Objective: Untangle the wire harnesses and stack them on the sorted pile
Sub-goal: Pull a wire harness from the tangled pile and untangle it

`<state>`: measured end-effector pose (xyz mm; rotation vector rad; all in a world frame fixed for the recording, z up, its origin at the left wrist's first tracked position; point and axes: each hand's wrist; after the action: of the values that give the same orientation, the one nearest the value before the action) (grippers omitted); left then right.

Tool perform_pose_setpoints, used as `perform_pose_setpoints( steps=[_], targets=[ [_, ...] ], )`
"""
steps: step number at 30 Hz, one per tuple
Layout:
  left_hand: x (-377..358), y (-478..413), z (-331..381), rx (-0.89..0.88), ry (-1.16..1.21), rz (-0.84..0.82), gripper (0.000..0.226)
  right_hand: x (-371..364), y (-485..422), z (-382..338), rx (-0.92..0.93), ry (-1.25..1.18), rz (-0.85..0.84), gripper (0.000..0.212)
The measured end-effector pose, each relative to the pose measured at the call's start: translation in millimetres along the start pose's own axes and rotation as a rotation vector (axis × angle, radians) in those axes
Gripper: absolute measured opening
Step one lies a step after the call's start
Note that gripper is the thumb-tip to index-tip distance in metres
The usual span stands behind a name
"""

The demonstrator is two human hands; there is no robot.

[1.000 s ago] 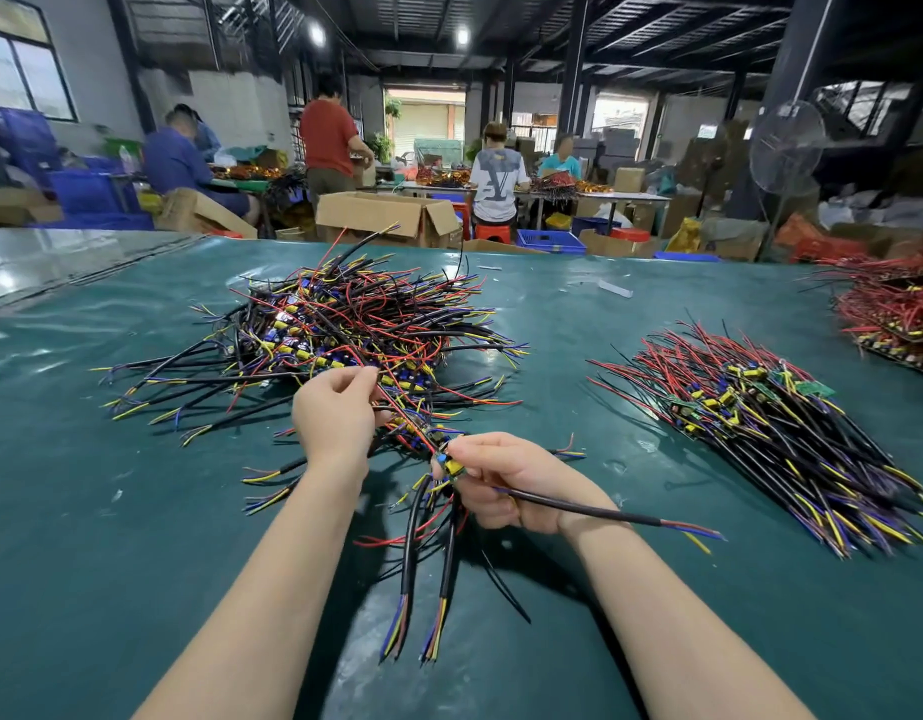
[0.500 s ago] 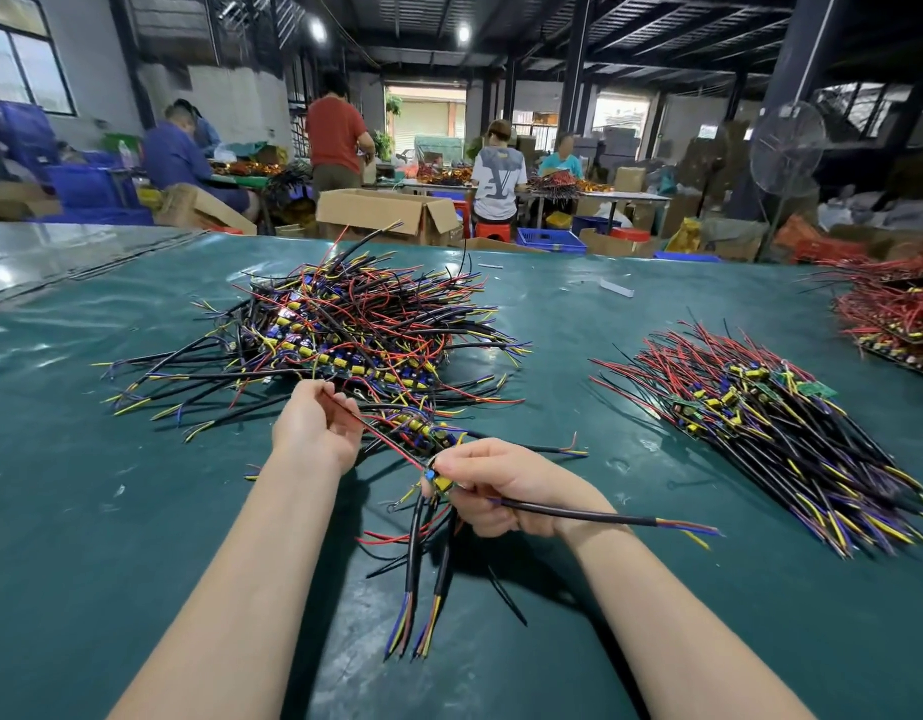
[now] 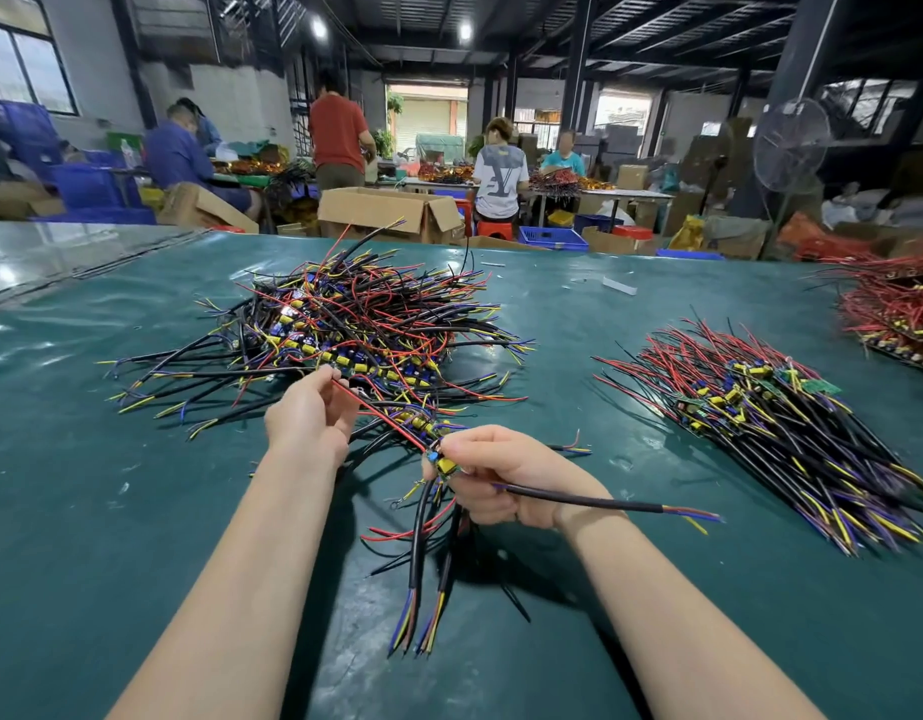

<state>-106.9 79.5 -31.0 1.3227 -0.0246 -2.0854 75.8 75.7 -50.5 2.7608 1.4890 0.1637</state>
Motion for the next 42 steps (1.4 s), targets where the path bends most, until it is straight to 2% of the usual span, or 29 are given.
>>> perform_pose_setpoints(
  steps=[3,5,7,9,12,15,17,19,22,24,26,30,34,36,39,42],
  targets=[
    [-3.1,1.4,2.0,-0.012,-0.066,-0.115,0.024,2.4,-2.2,2.9,0.019,-0.038,0.145,0.025],
    [-5.8,8.0,-1.0,0.058,-0.161,-0.220,0.033,5.0,-6.7,5.3,0.043,-0.098,0.403,0.025],
    [-8.8,19.6,-10.7,0.167,-0.293,-0.297,0.042,10.0,-9.7,8.5,0.093,-0.112,0.731,0.025],
    [-13.8,35.5,-25.9,0.278,-0.517,-0.412,0.038,16.5,-8.3,11.4,0.141,-0.066,0.971,0.026],
    [-15.0,56.9,-49.7,0.430,-0.842,-0.626,0.026,23.0,-5.1,12.7,0.224,0.051,1.147,0.021],
    [-10.0,65.7,-69.0,0.410,-0.994,-0.727,0.022,25.6,-5.0,13.9,0.243,0.128,1.216,0.042],
    [-8.0,68.7,-76.5,0.369,-0.925,-0.768,0.015,27.0,-4.1,15.5,0.214,0.139,1.223,0.045],
    [-8.4,69.3,-76.3,0.395,-0.793,-0.756,0.013,28.7,-2.6,15.1,0.174,0.039,1.180,0.040],
    [-11.8,67.5,-68.8,0.538,-0.618,-0.673,0.022,34.5,1.7,11.0,0.080,-0.238,1.052,0.026],
    [-13.9,65.9,-61.7,0.636,-0.570,-0.615,0.026,37.5,6.3,10.3,0.027,-0.293,0.986,0.025],
    [-15.0,64.3,-56.5,0.607,-0.677,-0.631,0.027,36.6,8.1,10.5,0.004,-0.281,0.933,0.024],
    [-16.3,68.8,-56.6,0.419,-0.962,-0.758,0.028,31.0,8.9,7.8,0.045,-0.375,0.830,0.026],
    [-13.6,64.8,-56.1,0.296,-0.929,-0.802,0.024,27.6,10.2,5.5,0.156,-0.411,0.753,0.019],
    [-12.0,61.1,-56.7,0.328,-0.833,-0.746,0.029,26.5,9.7,5.9,0.194,-0.428,0.722,0.021],
    [-13.5,60.1,-56.5,0.503,-0.644,-0.594,0.035,25.7,7.6,8.8,0.189,-0.406,0.674,0.031],
    [-15.8,60.8,-56.7,0.565,-0.528,-0.516,0.033,27.3,6.8,11.2,0.178,-0.304,0.626,0.038]
  ],
)
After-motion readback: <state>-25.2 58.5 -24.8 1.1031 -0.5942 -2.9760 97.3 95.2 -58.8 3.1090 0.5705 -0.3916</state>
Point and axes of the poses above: each hand's wrist, its own y-axis away from the middle knuckle, its own x-axis out of the back of the hand, z = x × y, and after that the axes turned 15 degrees about y, right-handed
